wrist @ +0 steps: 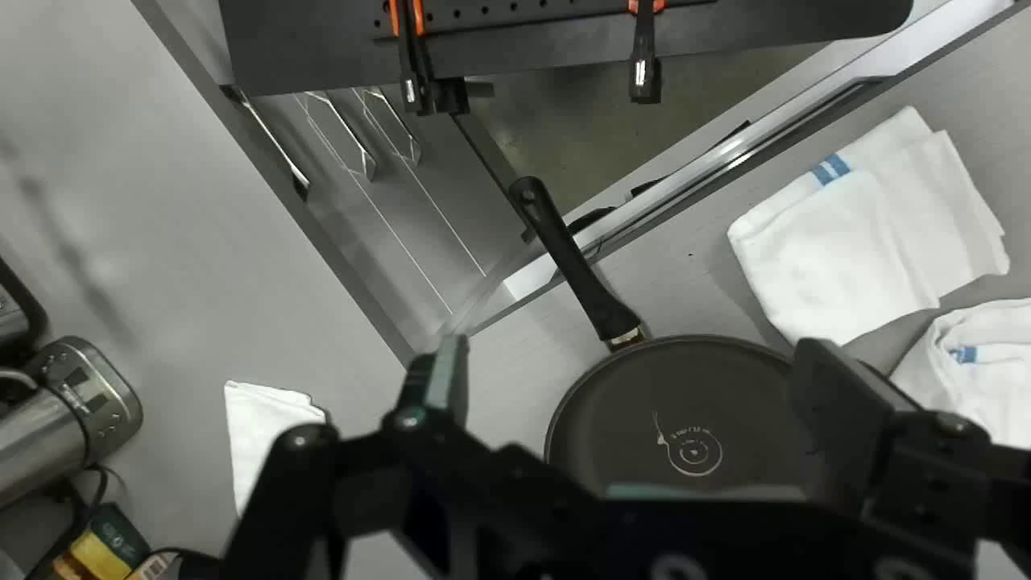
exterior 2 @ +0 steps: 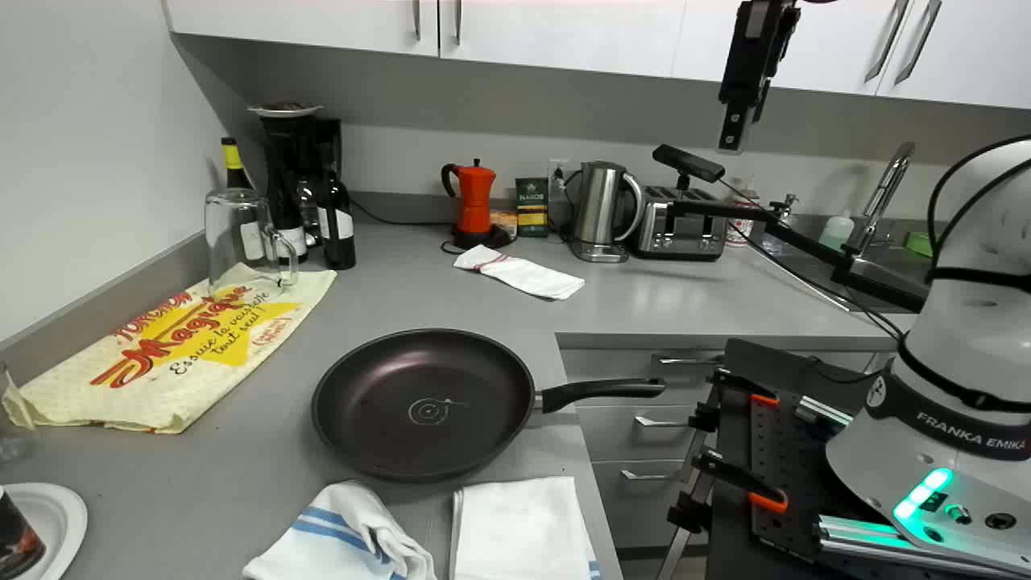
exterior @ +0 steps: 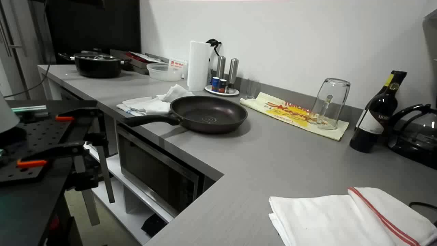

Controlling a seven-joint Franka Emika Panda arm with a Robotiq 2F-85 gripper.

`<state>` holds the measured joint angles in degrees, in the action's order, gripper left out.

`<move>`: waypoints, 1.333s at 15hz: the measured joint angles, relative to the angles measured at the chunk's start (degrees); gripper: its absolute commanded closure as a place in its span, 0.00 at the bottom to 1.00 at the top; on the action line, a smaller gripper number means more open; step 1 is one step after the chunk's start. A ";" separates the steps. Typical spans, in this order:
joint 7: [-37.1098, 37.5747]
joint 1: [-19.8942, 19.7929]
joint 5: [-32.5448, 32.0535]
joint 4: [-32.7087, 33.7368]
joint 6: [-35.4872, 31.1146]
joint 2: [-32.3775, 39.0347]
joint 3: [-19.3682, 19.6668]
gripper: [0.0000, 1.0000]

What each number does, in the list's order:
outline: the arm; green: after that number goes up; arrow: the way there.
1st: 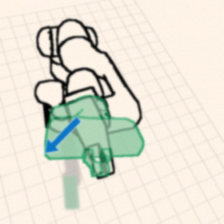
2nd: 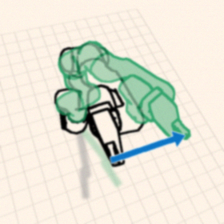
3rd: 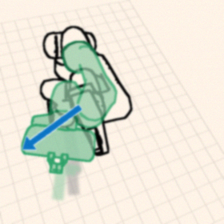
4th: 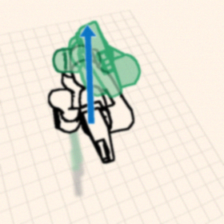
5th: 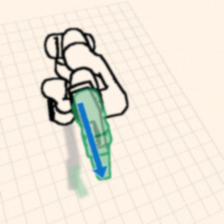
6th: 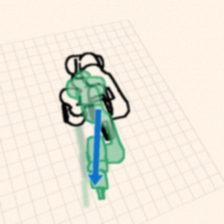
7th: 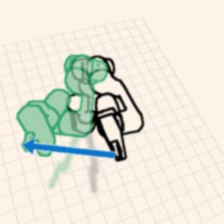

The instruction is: Use the towel to wipe the pan

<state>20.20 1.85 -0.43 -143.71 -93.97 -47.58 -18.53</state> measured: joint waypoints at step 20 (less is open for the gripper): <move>7.69 2.30 1.13 2.81 -21.81 21.43 -2.53 0.00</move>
<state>27.89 4.15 0.70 -140.90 -115.78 -26.15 -21.06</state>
